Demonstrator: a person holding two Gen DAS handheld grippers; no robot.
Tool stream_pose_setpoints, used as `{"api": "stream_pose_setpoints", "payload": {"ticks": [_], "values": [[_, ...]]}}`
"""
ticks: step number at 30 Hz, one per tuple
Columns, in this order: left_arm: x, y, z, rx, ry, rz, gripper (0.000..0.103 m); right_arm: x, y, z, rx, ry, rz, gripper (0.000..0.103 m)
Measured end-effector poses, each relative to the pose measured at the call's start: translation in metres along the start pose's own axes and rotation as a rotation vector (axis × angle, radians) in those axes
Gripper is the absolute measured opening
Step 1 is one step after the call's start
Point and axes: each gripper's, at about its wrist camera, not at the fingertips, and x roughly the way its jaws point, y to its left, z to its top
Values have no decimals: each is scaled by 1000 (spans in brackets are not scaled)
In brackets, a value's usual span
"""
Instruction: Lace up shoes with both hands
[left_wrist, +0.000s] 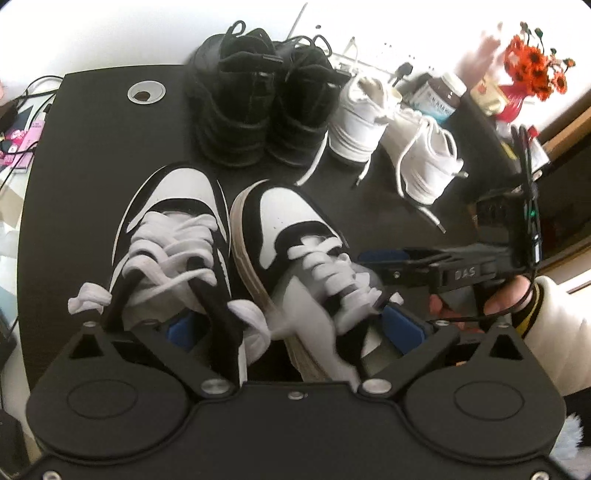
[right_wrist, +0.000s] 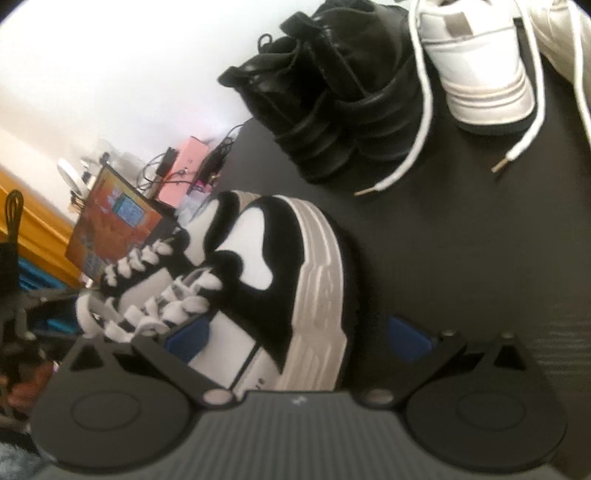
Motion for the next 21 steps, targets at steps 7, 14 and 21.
{"api": "stream_pose_setpoints", "payload": {"ticks": [7, 14, 21], "values": [[3, -10, 1, 6, 10, 38, 101, -11, 2, -9, 41, -42, -66, 103], [6, -20, 0, 32, 24, 104, 101, -20, 0, -18, 76, -76, -93, 102], [1, -23, -4, 55, 28, 112, 101, -48, 6, -28, 5, -48, -213, 103]]}}
